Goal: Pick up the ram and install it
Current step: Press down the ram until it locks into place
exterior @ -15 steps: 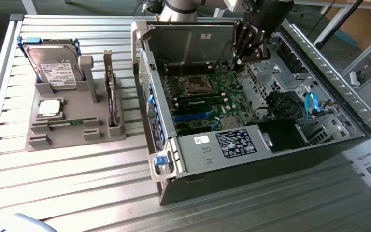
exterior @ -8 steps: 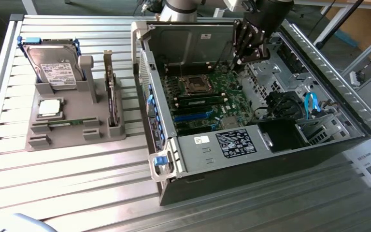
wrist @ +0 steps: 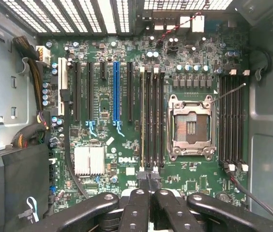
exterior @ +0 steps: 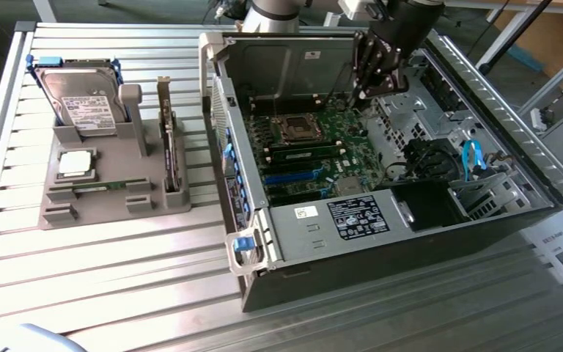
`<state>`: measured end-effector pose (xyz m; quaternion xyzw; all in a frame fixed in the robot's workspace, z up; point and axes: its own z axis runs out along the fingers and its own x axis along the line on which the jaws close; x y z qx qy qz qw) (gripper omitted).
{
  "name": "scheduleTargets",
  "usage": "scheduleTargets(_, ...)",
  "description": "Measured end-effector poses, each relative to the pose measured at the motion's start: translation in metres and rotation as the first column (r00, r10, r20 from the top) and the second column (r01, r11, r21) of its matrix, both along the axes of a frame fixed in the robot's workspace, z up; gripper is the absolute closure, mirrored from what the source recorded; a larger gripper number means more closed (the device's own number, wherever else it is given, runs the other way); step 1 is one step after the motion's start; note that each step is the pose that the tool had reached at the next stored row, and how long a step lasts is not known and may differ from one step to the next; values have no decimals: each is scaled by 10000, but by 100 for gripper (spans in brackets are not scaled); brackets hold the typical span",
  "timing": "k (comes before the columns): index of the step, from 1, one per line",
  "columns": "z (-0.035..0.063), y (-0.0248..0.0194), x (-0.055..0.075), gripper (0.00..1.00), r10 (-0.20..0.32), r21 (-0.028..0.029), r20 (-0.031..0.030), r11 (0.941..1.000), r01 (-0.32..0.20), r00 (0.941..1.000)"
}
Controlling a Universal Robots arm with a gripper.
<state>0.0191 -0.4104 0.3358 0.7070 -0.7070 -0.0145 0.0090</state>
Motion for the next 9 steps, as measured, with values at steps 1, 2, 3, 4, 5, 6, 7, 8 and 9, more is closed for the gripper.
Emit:
scheduleTargets(1,-12,0,0,90,0,1,0,10000,0,10000)
scheduleTargets(2,-24,0,0,90,1,3,0,10000,-1,10000)
scheduleTargets(3,-36,0,0,90,0,3,0,10000,0,10000)
scheduleTargets(4,-46,0,0,90,0,3,0,10000,0,10000)
scheduleTargets(5,-59,0,0,90,0,3,0,10000,0,10000)
scheduleTargets(6,-68,0,0,90,0,4,0,10000,0,10000)
scheduleTargets(7,-77,0,0,90,0,5,0,10000,0,10000)
scheduleTargets(8,-87,0,0,90,0,4,0,10000,0,10000)
scheduleTargets(9,-96,0,0,90,1,4,0,10000,-1,10000)
